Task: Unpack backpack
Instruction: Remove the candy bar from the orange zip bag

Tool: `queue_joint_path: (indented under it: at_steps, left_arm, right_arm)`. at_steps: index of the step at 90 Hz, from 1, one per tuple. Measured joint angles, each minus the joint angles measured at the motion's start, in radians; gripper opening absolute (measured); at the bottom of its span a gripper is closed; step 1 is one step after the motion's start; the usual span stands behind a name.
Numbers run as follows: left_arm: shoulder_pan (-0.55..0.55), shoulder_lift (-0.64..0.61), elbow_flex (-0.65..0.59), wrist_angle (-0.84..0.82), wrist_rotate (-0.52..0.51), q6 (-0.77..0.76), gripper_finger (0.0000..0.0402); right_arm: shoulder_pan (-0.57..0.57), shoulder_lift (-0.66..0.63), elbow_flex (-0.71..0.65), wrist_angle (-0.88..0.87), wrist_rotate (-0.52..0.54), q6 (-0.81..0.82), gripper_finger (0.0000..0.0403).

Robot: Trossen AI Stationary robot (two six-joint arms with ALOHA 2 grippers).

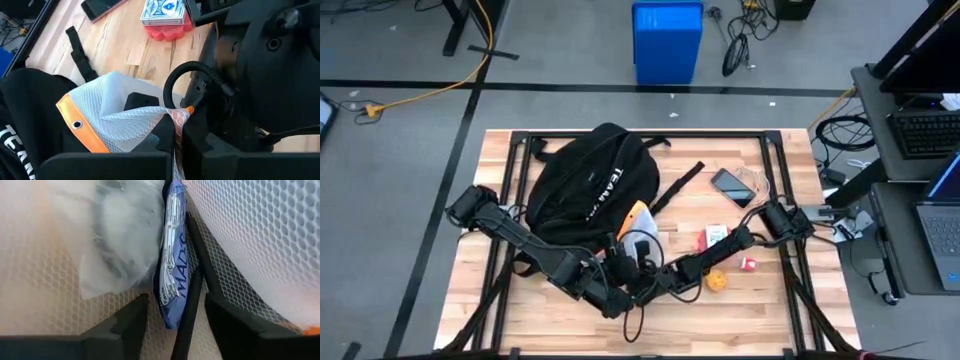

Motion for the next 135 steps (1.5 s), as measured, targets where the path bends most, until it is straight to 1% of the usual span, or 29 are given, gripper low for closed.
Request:
queue_joint_path:
  at_steps: [21,52,65,85,104,114,135]
  left_arm:
    - [0.000,0.000,0.000,0.001,0.000,0.000,0.0000]
    - [0.000,0.000,0.000,0.002,0.016,-0.001,0.0000]
    - [-0.002,0.000,0.002,0.006,0.021,-0.007,0.0000]
    - [-0.003,-0.002,0.004,0.008,0.021,-0.008,0.0000]
    - [-0.003,-0.002,0.004,0.002,0.021,-0.009,0.0000]
    - [-0.002,-0.002,0.003,-0.002,0.022,-0.009,0.0000]
    - [-0.002,-0.002,0.002,-0.003,0.023,-0.009,0.0000]
  right_arm:
    - [0.000,0.000,0.000,-0.014,-0.018,0.003,0.0092]
    - [-0.001,-0.006,0.000,-0.041,-0.024,0.010,0.0008]
    - [0.010,-0.039,-0.001,-0.084,-0.024,0.007,0.0006]
    - [0.031,-0.137,-0.002,-0.195,-0.025,0.037,0.0003]
    - [0.064,-0.241,-0.002,-0.380,-0.031,0.094,0.0002]
    - [0.086,-0.299,-0.002,-0.470,-0.058,0.139,0.0001]
    - [0.137,-0.410,-0.001,-0.642,-0.153,0.239,0.0000]
